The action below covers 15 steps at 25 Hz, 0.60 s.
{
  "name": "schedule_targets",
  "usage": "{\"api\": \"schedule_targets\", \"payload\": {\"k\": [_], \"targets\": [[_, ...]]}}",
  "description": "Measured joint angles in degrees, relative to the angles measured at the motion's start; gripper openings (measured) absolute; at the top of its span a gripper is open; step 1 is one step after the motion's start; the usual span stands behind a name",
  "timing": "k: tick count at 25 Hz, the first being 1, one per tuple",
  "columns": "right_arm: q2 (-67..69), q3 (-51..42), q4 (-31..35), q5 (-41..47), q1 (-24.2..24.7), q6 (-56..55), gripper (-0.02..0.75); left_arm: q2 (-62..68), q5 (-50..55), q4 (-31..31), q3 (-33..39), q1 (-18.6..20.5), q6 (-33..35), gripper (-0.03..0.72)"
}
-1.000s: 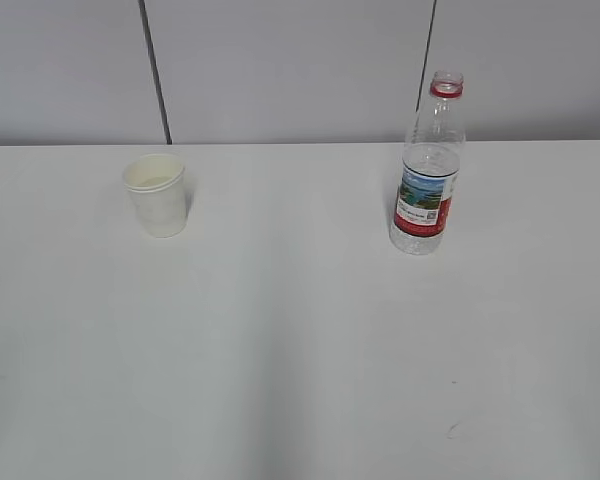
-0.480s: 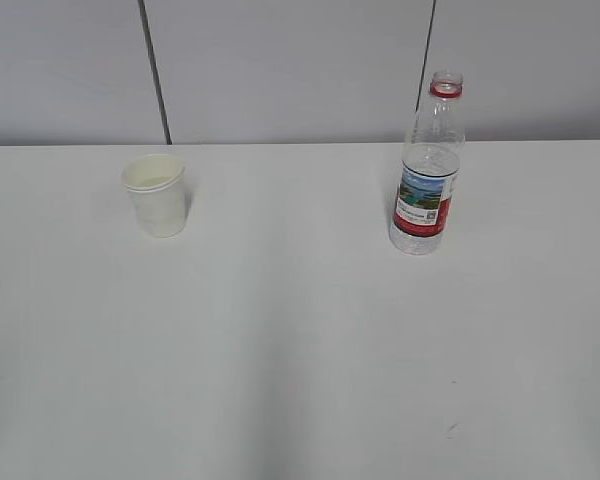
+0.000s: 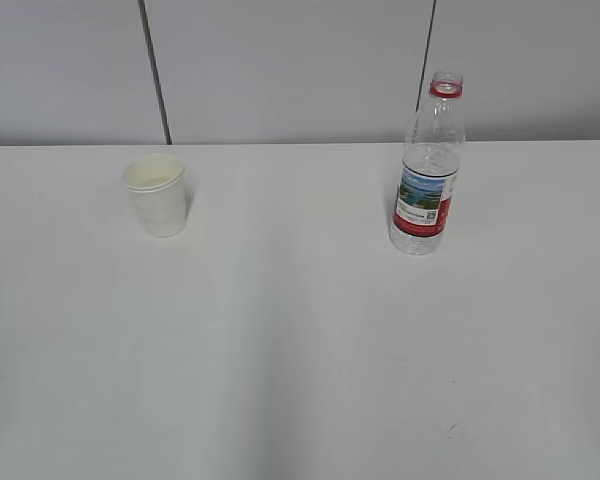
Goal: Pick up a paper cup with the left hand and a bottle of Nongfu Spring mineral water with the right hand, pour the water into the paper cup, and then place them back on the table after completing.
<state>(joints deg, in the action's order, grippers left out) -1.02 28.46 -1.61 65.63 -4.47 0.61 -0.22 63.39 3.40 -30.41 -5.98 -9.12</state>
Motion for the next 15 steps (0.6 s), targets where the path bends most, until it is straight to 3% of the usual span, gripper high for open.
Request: {"api": "schedule_targets", "payload": {"k": [15], "targets": [[0.0,0.0,0.0,0.0,0.0,0.0,0.586,0.0,0.0,0.0,0.0,0.0,0.0,0.49]]}}
